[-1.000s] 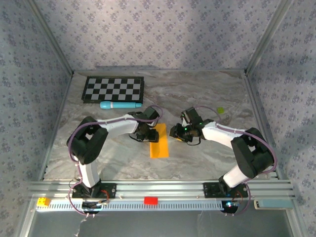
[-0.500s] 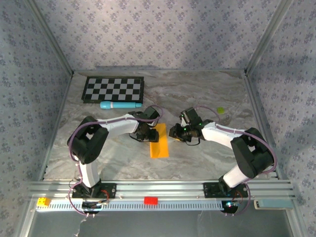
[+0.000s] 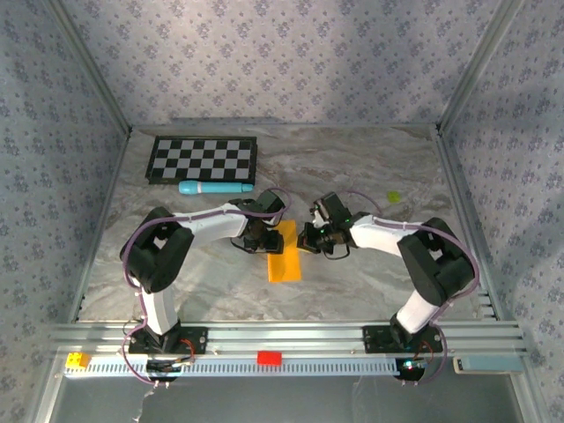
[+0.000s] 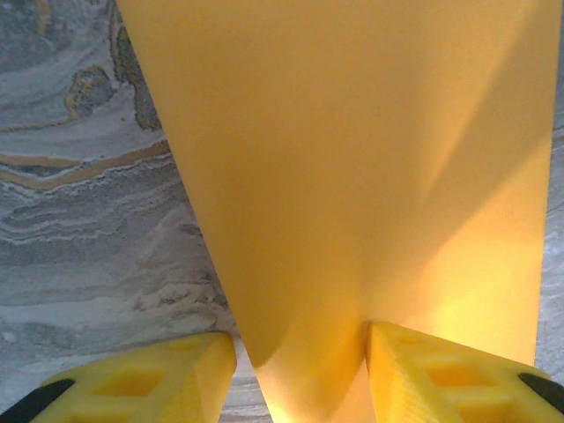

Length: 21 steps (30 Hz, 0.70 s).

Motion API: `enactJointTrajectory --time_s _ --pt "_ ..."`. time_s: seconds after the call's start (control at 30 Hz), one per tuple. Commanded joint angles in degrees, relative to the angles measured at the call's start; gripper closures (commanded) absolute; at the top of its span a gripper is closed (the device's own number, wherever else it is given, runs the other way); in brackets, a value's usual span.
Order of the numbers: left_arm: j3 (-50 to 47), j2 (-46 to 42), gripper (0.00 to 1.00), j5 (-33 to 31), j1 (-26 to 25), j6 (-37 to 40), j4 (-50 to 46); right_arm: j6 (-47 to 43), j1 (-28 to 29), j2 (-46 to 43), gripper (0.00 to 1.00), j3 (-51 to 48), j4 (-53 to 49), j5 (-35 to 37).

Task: Fold a paper plane with a square sheet of paper (pick it up from the middle)
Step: Hold the square sheet of paper at the center of the table.

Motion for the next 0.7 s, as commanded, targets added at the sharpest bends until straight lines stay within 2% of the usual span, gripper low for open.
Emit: enactJointTrajectory --time_s 0.0,0.3,0.53,0.67 --pt "-2.3 5.0 0.53 -1.7 -0.4 0.1 -0.2 -1.0 0.5 2.1 0.98 2.5 0.4 -2.2" --pt "-2.4 5.1 0.53 -1.5 -0.4 0.1 0.0 -1.3 2.4 7.3 0.99 5.8 0.3 -2.6" --pt "-2.5 4.9 0.53 -1.3 -0.4 -0.1 0.3 -5.4 3.4 9.3 0.99 5.9 -9.2 5.1" --pt "-2.2 3.0 0.52 -1.1 -0.4 -1.0 0.5 -6.9 2.1 9.2 0.99 3.4 -9.7 5.4"
